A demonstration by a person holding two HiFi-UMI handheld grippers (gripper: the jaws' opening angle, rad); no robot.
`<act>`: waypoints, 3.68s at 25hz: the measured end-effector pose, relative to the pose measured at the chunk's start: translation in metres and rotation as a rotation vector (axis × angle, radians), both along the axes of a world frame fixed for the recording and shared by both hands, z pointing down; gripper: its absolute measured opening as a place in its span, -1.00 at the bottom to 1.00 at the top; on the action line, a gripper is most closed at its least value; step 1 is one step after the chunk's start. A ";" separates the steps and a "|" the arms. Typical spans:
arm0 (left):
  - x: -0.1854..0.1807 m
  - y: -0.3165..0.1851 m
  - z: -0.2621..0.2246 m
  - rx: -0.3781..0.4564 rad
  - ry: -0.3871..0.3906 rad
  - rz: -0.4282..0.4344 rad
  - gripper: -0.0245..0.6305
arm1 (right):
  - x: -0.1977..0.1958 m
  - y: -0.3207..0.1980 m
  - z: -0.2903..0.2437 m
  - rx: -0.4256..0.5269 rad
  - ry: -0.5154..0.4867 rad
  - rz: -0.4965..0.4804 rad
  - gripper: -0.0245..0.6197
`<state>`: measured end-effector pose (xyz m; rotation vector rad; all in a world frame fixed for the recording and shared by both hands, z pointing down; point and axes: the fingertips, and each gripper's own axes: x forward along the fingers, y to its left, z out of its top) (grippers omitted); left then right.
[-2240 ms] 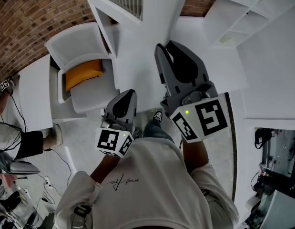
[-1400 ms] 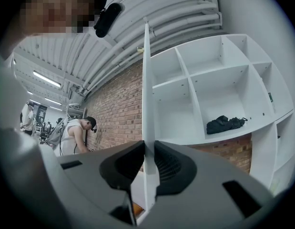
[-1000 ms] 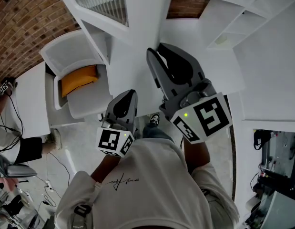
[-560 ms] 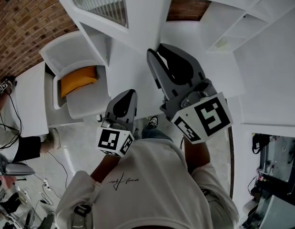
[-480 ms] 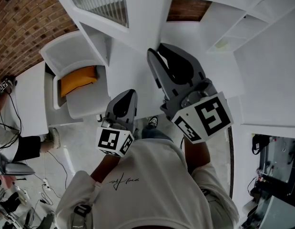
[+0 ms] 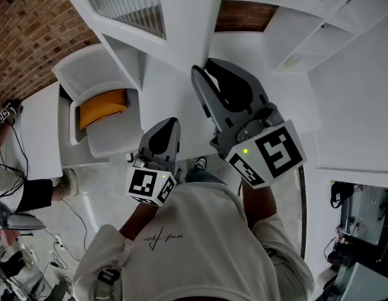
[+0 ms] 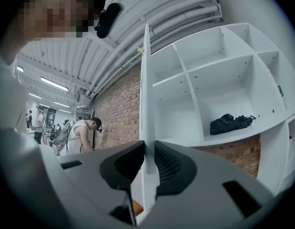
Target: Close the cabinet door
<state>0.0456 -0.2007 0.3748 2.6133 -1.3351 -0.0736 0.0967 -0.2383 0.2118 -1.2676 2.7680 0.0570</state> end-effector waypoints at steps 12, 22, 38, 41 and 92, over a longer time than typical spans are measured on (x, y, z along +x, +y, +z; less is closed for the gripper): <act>0.012 -0.013 0.001 0.007 0.006 -0.039 -0.87 | 0.013 -0.015 0.000 0.005 -0.015 -0.046 -0.70; 0.016 -0.022 0.004 0.008 0.003 -0.071 -0.87 | 0.018 -0.024 0.001 0.013 -0.022 -0.087 -0.70; 0.015 -0.030 0.000 0.018 -0.026 -0.068 -0.87 | 0.021 -0.037 -0.001 0.021 -0.034 -0.091 -0.70; 0.018 -0.030 -0.001 0.022 -0.028 -0.059 -0.87 | 0.021 -0.039 -0.001 0.026 -0.027 -0.095 -0.70; 0.035 -0.047 0.005 0.008 -0.025 -0.074 -0.87 | 0.052 -0.096 -0.001 0.000 -0.069 -0.071 -0.67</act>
